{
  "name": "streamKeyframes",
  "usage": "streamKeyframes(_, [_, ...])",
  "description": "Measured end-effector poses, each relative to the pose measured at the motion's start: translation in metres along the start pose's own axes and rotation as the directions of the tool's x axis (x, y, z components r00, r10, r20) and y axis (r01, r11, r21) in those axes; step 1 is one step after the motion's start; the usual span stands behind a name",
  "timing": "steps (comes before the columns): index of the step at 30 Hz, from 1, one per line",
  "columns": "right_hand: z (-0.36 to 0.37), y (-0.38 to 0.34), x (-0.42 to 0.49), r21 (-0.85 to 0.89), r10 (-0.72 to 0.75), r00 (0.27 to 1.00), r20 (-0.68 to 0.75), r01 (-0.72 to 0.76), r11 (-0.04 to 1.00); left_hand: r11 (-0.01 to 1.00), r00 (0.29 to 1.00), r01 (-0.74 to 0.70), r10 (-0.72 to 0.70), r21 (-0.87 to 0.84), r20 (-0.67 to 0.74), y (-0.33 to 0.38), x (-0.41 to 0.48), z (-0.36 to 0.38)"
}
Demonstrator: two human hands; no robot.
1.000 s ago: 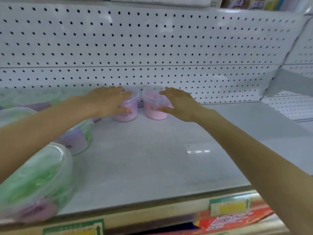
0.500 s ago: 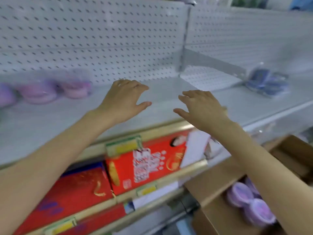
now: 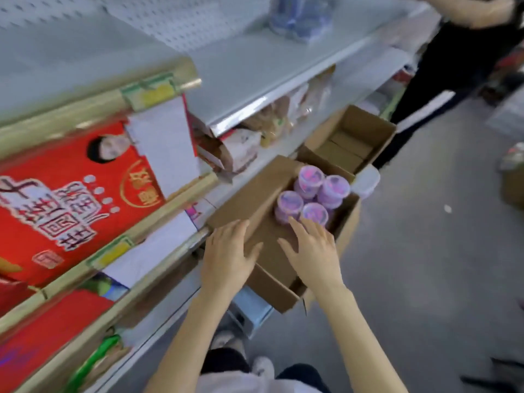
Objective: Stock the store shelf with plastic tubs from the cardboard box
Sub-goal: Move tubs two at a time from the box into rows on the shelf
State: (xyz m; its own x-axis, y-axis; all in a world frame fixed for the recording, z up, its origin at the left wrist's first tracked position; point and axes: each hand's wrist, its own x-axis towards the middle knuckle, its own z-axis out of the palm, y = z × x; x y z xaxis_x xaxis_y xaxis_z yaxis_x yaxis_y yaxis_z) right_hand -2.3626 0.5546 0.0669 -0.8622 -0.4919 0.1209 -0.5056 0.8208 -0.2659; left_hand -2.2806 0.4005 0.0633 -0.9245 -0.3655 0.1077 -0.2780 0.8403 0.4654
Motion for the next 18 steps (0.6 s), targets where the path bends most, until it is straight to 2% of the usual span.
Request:
streamKeyframes(4, [0.017,0.026,-0.014,-0.023,0.126,0.992,-0.011,-0.126,0.992,0.998,0.997,-0.053,0.055,-0.044,0.048,-0.001,0.002,0.024])
streamKeyframes(11, [0.049,0.031,-0.031,0.091,0.378,0.925,0.038,-0.380,0.920,0.993,0.951,-0.106,0.114,-0.041,0.286,-0.022,0.014,0.060])
streamKeyframes(15, [0.068,0.031,-0.029,0.149,0.453,0.876,0.165,-0.476,0.867,0.997,0.929,-0.044,0.064,-0.062,0.365,-0.028,0.026,0.075])
streamKeyframes(18, [0.079,0.040,-0.018,0.198,0.484,0.842,0.237,-0.530,0.825,0.987,0.899,0.097,-0.030,-0.131,0.437,-0.028,0.038,0.087])
